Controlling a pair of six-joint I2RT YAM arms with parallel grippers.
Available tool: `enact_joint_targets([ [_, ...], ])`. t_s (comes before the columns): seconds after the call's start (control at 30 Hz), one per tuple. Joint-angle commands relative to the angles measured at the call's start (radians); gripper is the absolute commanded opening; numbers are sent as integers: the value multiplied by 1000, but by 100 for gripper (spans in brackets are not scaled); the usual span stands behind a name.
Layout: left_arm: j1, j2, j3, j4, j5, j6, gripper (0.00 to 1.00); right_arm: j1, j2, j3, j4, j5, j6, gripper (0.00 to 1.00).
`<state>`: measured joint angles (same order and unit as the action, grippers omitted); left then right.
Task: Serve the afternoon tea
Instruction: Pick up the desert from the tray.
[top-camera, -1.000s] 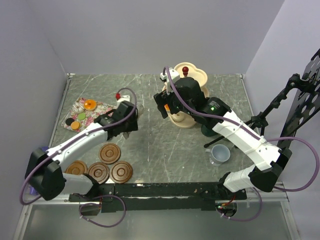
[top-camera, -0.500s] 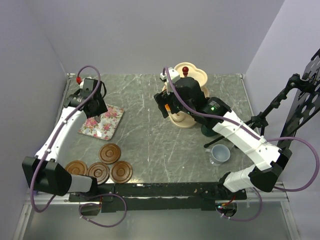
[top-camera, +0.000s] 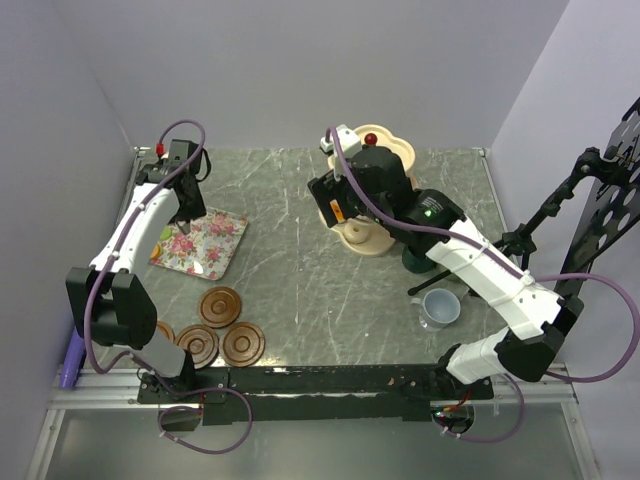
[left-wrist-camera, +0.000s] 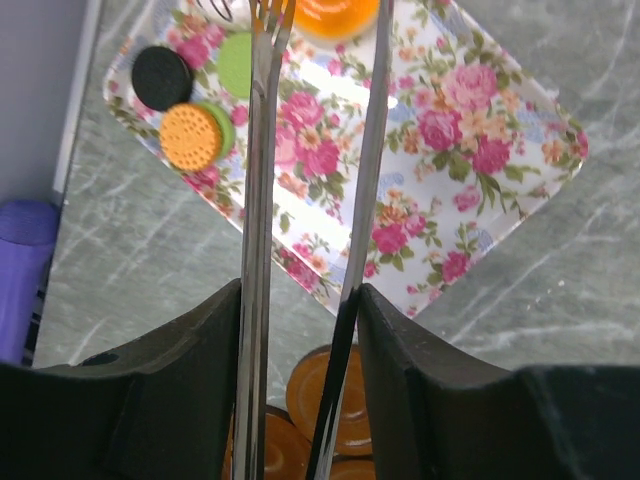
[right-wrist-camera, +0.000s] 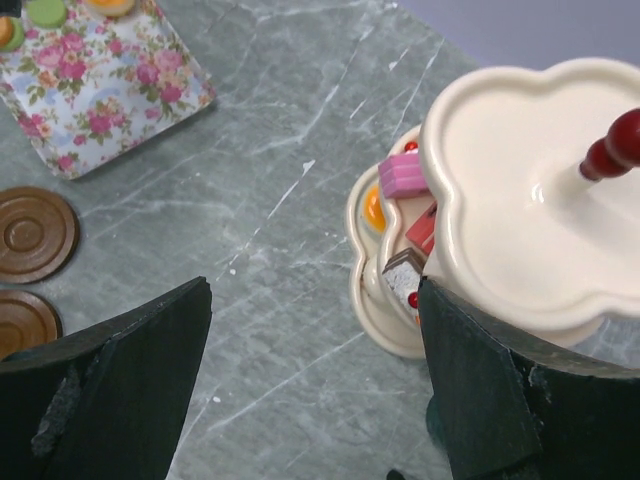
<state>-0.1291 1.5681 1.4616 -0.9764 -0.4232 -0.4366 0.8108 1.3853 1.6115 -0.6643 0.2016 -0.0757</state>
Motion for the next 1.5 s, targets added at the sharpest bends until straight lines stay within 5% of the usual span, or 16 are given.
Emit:
enact_joint_targets([
  [0.0,22,-5,54,24,-46,55,53,-9,26,77,31,27,-32,90],
  [0.93,103,24,-46,133,164,107,55,-10,32,70,25,18,-36,90],
  [1.47,103,18,-75,100,84,75,57,-12,34,70,28,10,-38,90],
])
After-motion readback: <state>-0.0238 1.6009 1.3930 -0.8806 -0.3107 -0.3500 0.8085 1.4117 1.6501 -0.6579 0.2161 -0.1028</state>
